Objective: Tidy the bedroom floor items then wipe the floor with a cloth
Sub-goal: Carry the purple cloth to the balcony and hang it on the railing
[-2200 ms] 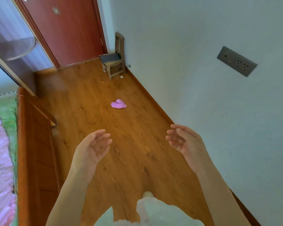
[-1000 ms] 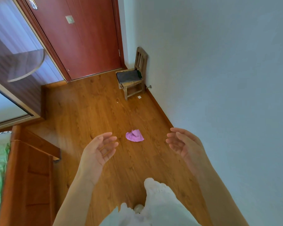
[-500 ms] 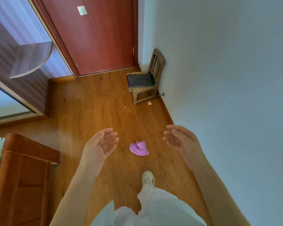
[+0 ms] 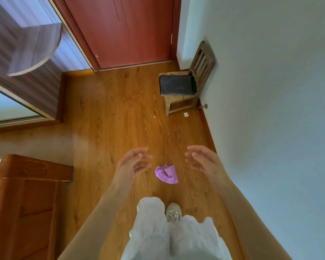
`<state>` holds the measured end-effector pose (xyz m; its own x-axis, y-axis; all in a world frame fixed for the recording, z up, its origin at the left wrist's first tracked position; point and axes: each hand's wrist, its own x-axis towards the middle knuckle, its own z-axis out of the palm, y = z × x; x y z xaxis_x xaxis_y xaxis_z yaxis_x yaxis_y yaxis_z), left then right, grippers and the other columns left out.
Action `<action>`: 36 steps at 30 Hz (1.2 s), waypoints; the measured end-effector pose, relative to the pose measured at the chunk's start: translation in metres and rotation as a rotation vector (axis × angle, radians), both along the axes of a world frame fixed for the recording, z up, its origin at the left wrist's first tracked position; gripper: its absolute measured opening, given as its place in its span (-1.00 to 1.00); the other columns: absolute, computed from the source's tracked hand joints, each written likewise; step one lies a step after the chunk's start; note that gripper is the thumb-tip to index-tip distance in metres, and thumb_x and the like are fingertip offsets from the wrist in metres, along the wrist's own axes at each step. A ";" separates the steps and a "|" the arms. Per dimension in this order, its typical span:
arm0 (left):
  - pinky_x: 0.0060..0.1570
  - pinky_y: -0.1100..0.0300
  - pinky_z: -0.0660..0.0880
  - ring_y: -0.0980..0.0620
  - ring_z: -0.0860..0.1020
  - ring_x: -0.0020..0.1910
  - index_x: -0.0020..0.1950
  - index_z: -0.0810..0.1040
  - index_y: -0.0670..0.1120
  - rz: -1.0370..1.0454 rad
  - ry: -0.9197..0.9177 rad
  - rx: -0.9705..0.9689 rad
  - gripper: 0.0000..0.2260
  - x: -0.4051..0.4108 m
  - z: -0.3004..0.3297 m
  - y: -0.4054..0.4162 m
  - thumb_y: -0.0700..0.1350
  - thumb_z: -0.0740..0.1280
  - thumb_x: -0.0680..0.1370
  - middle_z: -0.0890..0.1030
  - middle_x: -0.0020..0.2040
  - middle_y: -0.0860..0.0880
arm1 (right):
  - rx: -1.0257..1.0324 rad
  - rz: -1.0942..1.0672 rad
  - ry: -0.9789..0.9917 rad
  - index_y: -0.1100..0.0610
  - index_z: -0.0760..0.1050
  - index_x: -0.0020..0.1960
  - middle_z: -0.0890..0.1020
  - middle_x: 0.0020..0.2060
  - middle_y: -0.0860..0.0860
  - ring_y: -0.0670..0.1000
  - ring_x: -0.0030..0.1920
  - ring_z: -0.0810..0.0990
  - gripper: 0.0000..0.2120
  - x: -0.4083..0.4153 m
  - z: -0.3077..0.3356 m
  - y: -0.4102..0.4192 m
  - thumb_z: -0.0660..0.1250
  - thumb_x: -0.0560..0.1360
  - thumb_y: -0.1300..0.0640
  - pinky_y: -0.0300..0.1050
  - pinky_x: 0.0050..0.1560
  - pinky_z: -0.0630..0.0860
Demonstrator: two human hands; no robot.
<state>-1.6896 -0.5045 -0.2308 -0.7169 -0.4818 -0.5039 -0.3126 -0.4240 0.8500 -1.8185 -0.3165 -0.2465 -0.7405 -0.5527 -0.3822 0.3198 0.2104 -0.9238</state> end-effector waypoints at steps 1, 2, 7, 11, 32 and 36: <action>-0.16 0.29 0.53 0.08 0.62 -0.19 0.03 0.56 -0.11 -0.032 -0.018 -0.018 -0.79 -0.006 -0.008 -0.004 -0.26 0.14 0.60 0.67 -0.18 0.02 | 0.005 0.032 0.013 0.19 0.51 0.09 0.63 -0.08 0.09 -0.08 -0.15 0.64 -0.82 -0.008 -0.009 -0.006 0.18 0.57 0.32 -0.27 -0.14 0.57; -0.15 0.27 0.53 0.06 0.62 -0.17 0.03 0.56 -0.11 -0.057 -0.035 -0.020 -0.79 -0.012 -0.016 -0.008 -0.26 0.15 0.60 0.67 -0.17 0.01 | -0.001 0.047 0.014 0.19 0.51 0.09 0.62 -0.08 0.09 -0.08 -0.15 0.64 -0.81 -0.014 -0.018 -0.011 0.17 0.57 0.33 -0.27 -0.14 0.57; 0.00 0.17 0.50 -0.01 0.63 -0.05 0.07 0.56 -0.11 -0.120 -0.123 -0.016 -0.80 -0.042 -0.071 -0.032 -0.24 0.15 0.60 0.66 -0.06 -0.07 | -0.036 0.037 -0.035 0.19 0.51 0.10 0.62 -0.06 0.13 -0.04 -0.12 0.64 -0.80 -0.037 -0.076 -0.028 0.16 0.57 0.34 -0.24 -0.12 0.57; -0.03 0.20 0.49 0.01 0.63 -0.05 0.06 0.55 -0.08 -0.160 -0.158 -0.030 -0.81 -0.060 -0.133 -0.042 -0.23 0.16 0.60 0.67 -0.10 -0.02 | -0.017 0.024 -0.059 0.15 0.52 0.09 0.64 -0.08 0.06 -0.05 -0.10 0.64 -0.76 -0.050 -0.136 -0.032 0.16 0.56 0.37 -0.26 -0.11 0.55; -0.17 0.50 0.39 0.27 0.53 -0.20 0.07 0.51 -0.24 -0.463 -0.315 -0.204 -0.79 -0.084 -0.654 -0.030 -0.38 0.27 0.45 0.54 -0.16 0.01 | 0.415 0.097 -0.018 0.14 0.52 0.05 0.58 -0.11 -0.03 -0.10 -0.14 0.52 -0.69 -0.033 -0.632 -0.038 0.21 0.33 0.13 -0.36 -0.12 0.41; 0.12 0.26 0.39 0.11 0.52 0.05 0.12 0.53 -0.16 -0.574 -0.360 -0.448 -0.74 -0.079 -0.730 -0.025 -0.34 0.27 0.46 0.55 0.01 0.02 | 0.460 0.116 0.006 0.22 0.47 0.21 0.54 -0.02 0.02 -0.01 -0.03 0.50 -0.69 -0.033 -0.700 -0.044 0.26 0.47 0.35 -0.34 -0.08 0.37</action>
